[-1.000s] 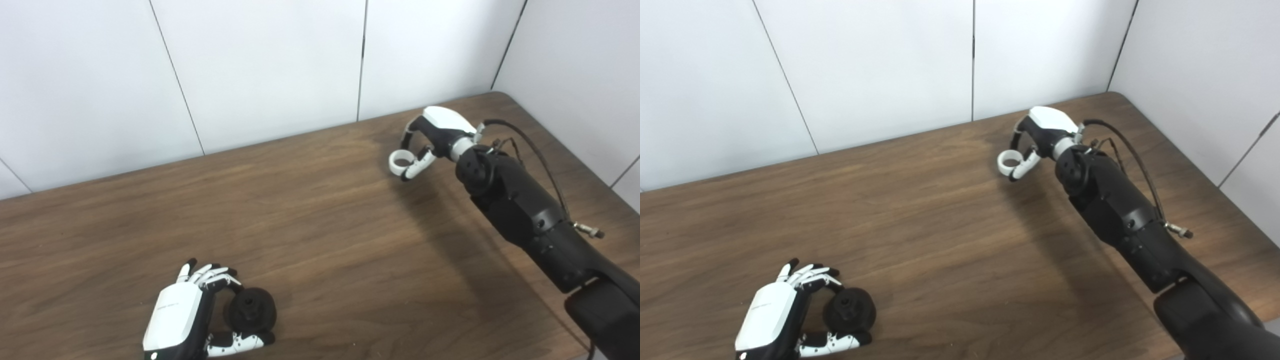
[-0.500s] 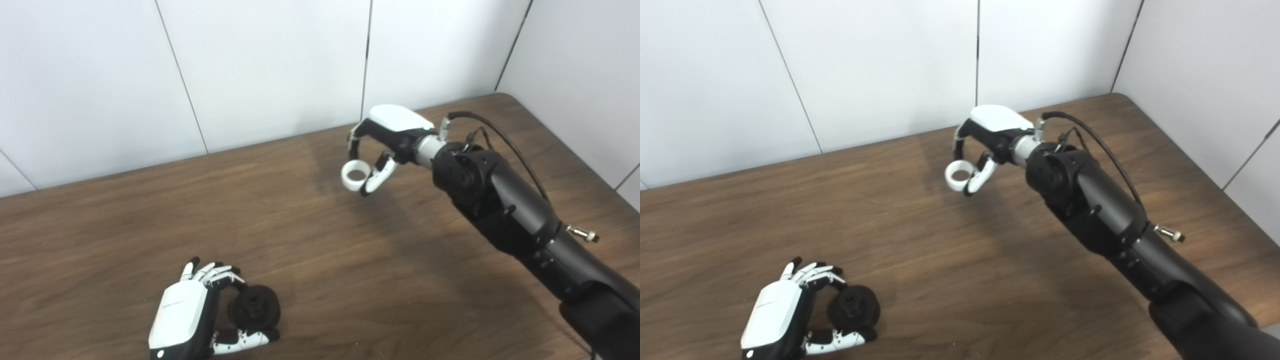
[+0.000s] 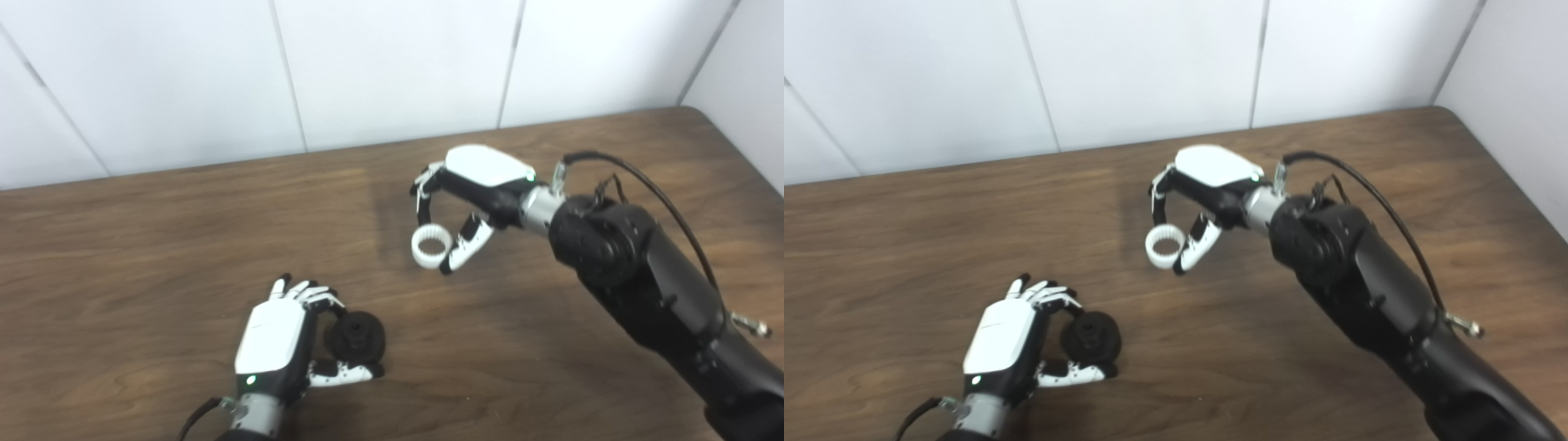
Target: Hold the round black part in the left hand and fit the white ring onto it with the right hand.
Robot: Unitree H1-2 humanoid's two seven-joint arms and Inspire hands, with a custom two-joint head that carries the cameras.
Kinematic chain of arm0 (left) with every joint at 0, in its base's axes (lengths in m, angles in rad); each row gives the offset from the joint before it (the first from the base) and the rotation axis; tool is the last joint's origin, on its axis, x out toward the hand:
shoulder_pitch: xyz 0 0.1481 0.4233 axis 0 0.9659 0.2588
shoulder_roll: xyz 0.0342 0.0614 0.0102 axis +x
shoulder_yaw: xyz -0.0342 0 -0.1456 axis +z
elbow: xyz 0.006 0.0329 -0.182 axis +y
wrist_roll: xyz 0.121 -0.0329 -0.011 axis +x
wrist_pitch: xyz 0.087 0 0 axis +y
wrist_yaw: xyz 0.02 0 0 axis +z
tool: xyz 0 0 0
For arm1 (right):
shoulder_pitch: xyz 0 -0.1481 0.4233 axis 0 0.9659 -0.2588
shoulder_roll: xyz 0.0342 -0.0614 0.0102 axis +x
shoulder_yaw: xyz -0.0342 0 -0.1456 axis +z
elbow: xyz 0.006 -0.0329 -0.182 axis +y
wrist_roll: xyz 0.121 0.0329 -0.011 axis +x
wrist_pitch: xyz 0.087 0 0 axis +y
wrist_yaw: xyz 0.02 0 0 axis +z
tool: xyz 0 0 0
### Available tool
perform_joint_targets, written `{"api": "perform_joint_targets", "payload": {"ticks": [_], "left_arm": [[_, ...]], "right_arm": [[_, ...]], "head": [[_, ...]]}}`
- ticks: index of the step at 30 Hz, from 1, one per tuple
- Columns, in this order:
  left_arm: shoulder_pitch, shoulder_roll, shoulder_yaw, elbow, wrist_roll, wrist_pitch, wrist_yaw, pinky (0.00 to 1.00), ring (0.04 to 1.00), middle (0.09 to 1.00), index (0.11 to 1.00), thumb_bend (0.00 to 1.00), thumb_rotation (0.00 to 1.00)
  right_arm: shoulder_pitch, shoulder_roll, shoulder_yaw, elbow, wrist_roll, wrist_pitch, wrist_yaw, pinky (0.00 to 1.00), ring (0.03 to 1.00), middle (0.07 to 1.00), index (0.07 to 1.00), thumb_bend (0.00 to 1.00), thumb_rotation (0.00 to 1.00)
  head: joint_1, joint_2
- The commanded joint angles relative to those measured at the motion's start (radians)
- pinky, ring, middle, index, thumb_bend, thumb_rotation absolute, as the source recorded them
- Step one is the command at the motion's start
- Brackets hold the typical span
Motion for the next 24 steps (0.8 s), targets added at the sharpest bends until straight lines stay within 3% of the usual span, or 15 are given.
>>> {"api": "perform_joint_targets", "payload": {"ticks": [1,11,24], "left_arm": [[0.026,-0.005,-0.035,0.043,0.012,0.024,-0.083,1.0,0.877,0.769,0.482,0.52,0.06],[0.019,-0.029,-0.055,0.045,0.038,0.046,-0.084,1.0,0.869,0.762,0.483,0.52,0.06],[0.018,-0.047,-0.06,0.049,0.043,0.044,-0.068,1.0,0.864,0.753,0.482,0.52,0.05]], "right_arm": [[-0.014,0.017,-0.006,-0.052,-0.002,-0.035,-0.015,0.86,0.921,0.821,0.483,0.53,0.14],[0.028,0.08,0.037,-0.083,-0.023,-0.102,-0.006,0.9,0.933,0.828,0.483,0.53,0.14],[0.066,0.129,0.041,-0.058,-0.047,-0.179,-0.013,0.9,0.926,0.831,0.483,0.53,0.14]], "head": [[0.009,0.004],[0.038,0.014],[0.058,0.027]]}}
